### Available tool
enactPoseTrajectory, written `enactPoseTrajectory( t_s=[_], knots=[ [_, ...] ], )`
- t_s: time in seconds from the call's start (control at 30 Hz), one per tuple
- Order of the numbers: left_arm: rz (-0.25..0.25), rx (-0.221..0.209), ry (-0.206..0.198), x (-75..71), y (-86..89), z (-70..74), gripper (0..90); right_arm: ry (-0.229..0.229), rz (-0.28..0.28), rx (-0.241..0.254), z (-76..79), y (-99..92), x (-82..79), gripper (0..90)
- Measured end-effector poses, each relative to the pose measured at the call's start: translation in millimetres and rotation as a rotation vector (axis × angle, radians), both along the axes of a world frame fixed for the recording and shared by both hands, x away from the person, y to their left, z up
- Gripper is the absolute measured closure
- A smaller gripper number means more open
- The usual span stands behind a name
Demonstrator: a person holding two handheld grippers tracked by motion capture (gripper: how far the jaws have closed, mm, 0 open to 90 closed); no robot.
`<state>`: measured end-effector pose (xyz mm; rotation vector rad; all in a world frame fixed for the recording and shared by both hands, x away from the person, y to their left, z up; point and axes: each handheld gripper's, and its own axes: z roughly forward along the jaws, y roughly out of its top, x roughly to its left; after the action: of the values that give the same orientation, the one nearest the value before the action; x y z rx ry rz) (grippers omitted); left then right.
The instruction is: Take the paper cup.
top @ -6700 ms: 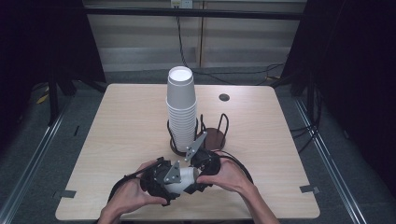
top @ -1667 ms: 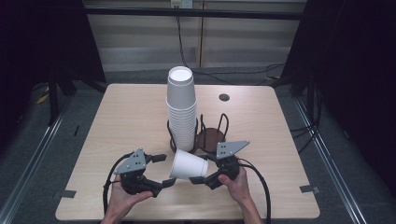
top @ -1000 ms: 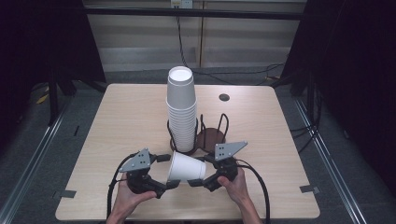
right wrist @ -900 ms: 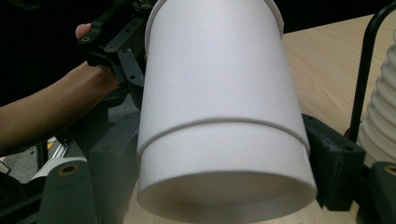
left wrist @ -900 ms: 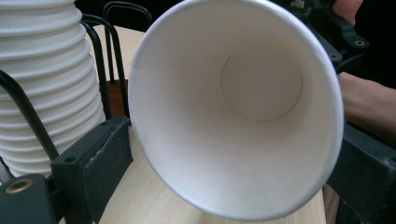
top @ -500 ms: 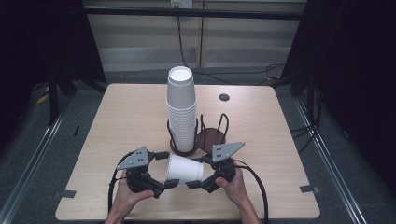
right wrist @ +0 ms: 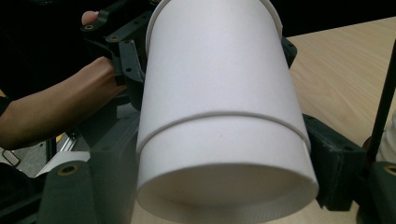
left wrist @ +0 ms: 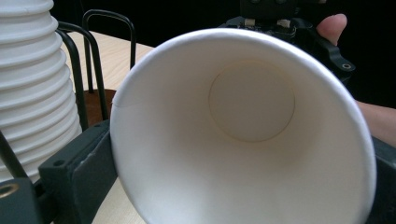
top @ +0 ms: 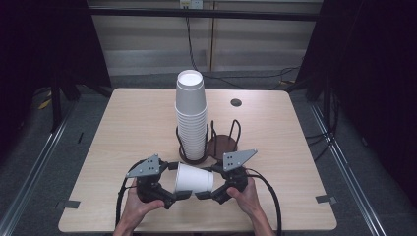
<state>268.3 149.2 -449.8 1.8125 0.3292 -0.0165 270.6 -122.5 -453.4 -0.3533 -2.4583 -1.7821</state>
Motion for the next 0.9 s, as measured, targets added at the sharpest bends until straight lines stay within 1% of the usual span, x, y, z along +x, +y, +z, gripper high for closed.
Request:
enactPoseTrajectory(
  t_s=[0.13,0.27,0.33,0.47,0.73,0.83,0.9],
  knots=[
    [-0.004,0.017,0.010,0.1,0.1,0.6,4.4,-0.002,0.004,-0.007,-0.7,0.1,0.2,22.4],
    [-0.018,0.004,0.025,2.1,3.3,1.2,6.3,0.001,0.006,-0.004,-1.3,-0.2,0.9,22.4],
    [-0.009,0.016,0.019,1.5,3.9,1.9,7.1,0.005,0.009,-0.004,-1.8,0.2,1.9,22.2],
    [-0.017,0.014,0.019,1.0,5.1,2.5,9.2,0.007,0.008,-0.003,-3.3,0.4,2.5,21.8],
    [-0.006,0.012,0.014,-0.2,4.9,3.2,10.1,0.000,0.004,0.000,-4.0,0.8,3.1,20.2],
    [-0.008,0.019,0.018,0.5,3.9,3.7,10.5,-0.005,-0.009,-0.007,-4.4,1.5,2.9,18.9],
    [-0.004,0.034,0.010,0.7,3.0,5.2,10.5,-0.007,-0.017,-0.012,-4.3,1.5,2.5,18.2]
  ],
)
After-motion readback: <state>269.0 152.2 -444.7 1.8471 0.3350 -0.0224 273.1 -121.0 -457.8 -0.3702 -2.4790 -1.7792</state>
